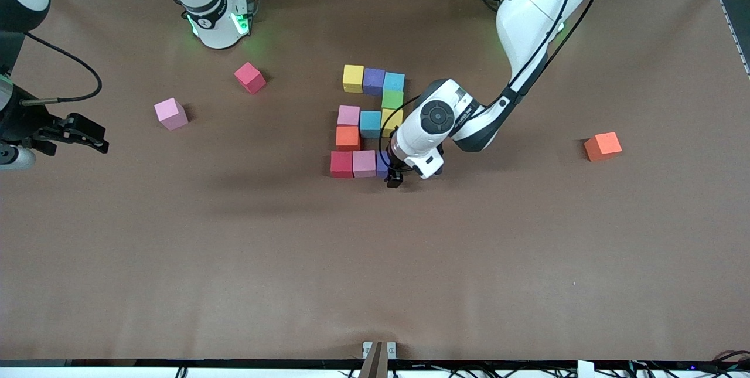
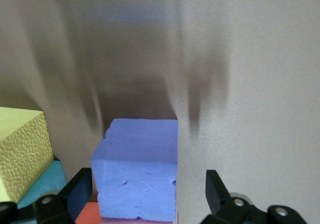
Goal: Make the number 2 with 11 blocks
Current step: 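Lower the purple cube beside the light pink cube with the left gripper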
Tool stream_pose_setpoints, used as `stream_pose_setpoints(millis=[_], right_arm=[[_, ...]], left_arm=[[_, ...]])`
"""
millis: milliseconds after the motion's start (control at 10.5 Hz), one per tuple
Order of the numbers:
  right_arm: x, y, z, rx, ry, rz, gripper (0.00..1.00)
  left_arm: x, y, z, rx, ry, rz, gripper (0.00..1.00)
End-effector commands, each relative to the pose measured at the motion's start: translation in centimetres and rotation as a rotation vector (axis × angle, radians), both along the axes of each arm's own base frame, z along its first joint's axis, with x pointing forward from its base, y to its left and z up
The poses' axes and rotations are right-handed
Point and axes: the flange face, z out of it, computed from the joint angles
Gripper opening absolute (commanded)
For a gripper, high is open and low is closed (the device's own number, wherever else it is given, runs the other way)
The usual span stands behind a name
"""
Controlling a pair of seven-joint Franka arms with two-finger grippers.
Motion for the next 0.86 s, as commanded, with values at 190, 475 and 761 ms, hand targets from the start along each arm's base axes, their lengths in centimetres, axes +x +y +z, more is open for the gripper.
stream_pose_setpoints(millis=[190,475,761], right_arm=[[-2.5,-2.1,1.2,0.017,-0.042,-0.024,1.00],[-2.8,-2.2,1.1,0.020,-0.046,-0.028,1.00],[-2.8,-2.3,1.4,0.020,-0.053,-0.031,1.00]], left_arm=[[-0.3,-0.1,4.8,0.042,-0.007,0.021,1.00],[-0.4,0.2,9.2,0.058,-0.035,0.008,1.00],[0.6,2.2,14.7,0.093,-0.117,-0.056,1.00]])
